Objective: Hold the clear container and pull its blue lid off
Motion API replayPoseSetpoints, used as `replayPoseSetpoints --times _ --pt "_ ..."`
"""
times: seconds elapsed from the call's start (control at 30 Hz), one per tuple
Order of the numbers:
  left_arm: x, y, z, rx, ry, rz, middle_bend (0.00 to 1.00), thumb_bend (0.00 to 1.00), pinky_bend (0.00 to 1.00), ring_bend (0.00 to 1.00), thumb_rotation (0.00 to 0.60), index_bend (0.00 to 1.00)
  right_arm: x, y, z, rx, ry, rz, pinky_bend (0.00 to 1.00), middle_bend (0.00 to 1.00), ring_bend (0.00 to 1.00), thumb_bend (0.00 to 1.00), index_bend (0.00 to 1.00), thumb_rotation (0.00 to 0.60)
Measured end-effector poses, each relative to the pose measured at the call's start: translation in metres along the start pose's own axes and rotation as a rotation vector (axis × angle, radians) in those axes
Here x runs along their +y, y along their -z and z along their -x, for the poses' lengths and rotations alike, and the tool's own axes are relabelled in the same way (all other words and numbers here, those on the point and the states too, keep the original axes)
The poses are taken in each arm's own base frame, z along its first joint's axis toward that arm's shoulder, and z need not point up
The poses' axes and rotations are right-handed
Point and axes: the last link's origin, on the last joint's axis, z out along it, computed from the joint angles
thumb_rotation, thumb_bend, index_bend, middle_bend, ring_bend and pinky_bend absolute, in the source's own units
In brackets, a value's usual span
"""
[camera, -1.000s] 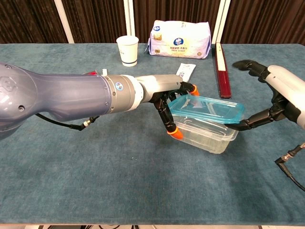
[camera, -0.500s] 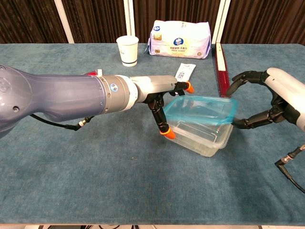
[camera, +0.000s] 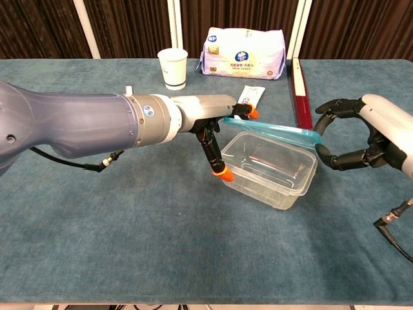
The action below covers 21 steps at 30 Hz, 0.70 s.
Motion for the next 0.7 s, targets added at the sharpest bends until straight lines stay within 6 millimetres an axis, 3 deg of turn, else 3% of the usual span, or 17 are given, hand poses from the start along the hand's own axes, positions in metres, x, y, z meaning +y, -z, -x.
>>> replayPoseSetpoints --times 0.33,0.7 --pt "-0.005 0.007 -0.009 0.030 0.016 0.002 0.03 0.00 0.16 0.00 0.600 0.00 -0.005 -0.003 0.001 0.007 0.002 -0.010 0.00 0.19 0.00 0.61 0.58 0.600" --pt "-0.009 0.015 -0.048 0.130 0.037 0.010 0.03 0.00 0.16 0.00 0.600 0.01 -0.018 -0.006 -0.002 0.034 -0.025 -0.035 0.00 0.19 0.00 0.61 0.64 0.600"
